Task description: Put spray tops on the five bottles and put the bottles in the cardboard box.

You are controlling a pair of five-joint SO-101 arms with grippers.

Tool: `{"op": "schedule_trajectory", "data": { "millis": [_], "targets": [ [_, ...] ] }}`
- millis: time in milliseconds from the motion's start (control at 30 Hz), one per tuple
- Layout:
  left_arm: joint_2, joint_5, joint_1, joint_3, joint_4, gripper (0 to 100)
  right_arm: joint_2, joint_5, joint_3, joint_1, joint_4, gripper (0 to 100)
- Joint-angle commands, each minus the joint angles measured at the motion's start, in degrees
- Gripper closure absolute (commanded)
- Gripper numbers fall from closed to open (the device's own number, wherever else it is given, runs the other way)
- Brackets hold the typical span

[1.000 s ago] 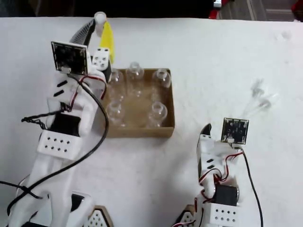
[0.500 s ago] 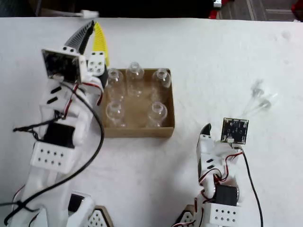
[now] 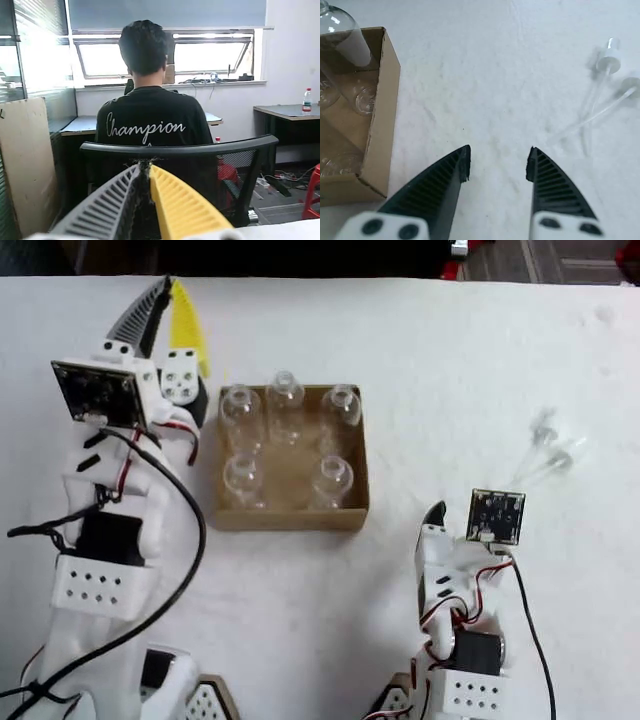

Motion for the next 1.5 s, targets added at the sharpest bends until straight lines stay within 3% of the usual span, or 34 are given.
{"op": "schedule_trajectory", "data": {
  "millis": [0,233,367,600,867,1167,1467],
  "targets": [
    [-1.9,-0.5,-2.9,-0.8,3.6,98,0.1,0.8,0.5,-0.2,0.3,83.3],
    [-12.9,-0.5,-10.9,-0.5,25.4,98,0.1,0.8,0.5,-0.2,0.3,83.3],
    [-14.9,-0.5,-15.9,-0.5,26.6,98,0.1,0.8,0.5,-0.2,0.3,83.3],
    [-14.2,-0.6,-16.6,0.3,29.6,98,0.1,0.8,0.5,-0.2,1.0,83.3],
    [-30.6,-1.0,-16.2,2.5,52.7,98,0.1,0.8,0.5,-0.2,1.0,83.3],
    [-58.5,-1.1,-16.7,36.5,44.0,98,0.1,0.8,0.5,-0.2,1.0,83.3],
    [-56.5,-1.1,-17.6,45.6,43.4,98,0.1,0.8,0.5,-0.2,2.0,83.3]
  ]
}}
